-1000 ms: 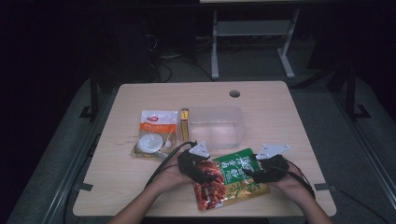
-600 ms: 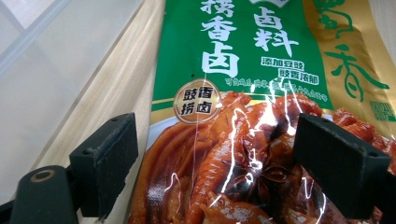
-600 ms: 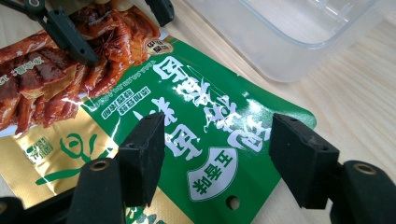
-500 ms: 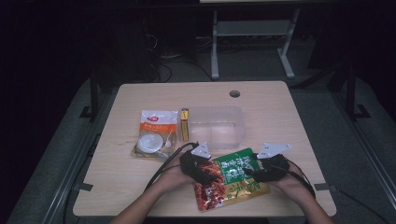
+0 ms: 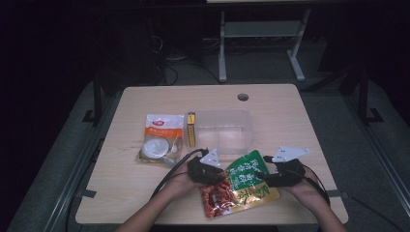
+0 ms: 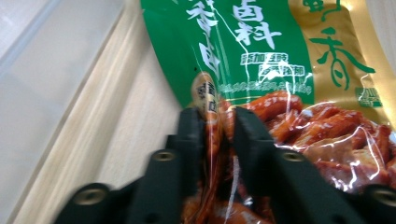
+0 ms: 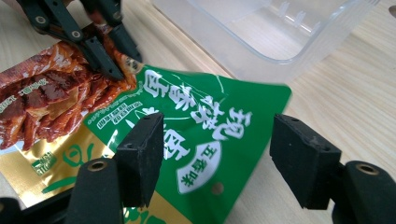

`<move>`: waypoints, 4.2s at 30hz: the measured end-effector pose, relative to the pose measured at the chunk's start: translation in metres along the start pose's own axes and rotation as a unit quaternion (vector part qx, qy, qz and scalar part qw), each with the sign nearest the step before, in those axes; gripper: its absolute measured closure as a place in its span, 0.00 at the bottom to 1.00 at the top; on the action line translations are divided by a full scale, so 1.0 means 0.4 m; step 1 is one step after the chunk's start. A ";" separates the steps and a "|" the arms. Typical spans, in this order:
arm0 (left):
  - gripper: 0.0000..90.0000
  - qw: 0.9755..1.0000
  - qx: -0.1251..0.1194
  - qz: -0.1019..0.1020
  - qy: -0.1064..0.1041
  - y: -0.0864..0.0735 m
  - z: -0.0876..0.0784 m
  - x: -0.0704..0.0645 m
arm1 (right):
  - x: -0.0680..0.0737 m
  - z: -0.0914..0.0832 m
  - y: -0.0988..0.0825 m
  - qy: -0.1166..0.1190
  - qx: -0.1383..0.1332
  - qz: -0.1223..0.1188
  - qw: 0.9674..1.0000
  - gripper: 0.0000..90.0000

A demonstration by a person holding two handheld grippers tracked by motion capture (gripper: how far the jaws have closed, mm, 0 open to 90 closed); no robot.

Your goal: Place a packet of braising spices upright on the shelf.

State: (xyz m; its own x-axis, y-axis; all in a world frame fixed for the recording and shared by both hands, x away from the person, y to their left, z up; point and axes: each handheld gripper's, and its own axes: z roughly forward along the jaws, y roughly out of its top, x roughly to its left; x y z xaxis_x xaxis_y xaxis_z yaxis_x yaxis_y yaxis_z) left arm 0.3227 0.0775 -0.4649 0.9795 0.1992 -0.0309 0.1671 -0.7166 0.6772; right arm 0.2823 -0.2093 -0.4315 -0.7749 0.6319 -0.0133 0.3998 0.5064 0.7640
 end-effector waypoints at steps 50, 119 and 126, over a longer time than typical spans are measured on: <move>1.00 0.991 -0.070 -0.091 0.073 -0.099 -0.306 -0.012 | 0.043 0.050 0.116 0.120 -0.041 0.014 0.992 0.30; 0.48 0.979 -0.158 -0.111 0.066 -0.152 -0.359 -0.010 | 0.042 -0.045 0.262 0.258 -0.134 -0.050 0.955 1.00; 0.38 0.981 -0.147 -0.111 0.058 -0.156 -0.349 -0.008 | 0.017 -0.096 0.269 0.232 -0.151 -0.045 0.960 1.00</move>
State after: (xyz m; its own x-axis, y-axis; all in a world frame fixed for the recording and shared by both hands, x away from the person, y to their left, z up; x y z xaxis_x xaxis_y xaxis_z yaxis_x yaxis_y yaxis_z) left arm 0.2932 0.2148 -0.4046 0.8999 0.4164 -0.1293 0.3190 -0.4266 0.8463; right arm 0.3012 -0.1731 -0.3246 -0.9625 0.2279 0.1472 0.2148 0.3088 0.9266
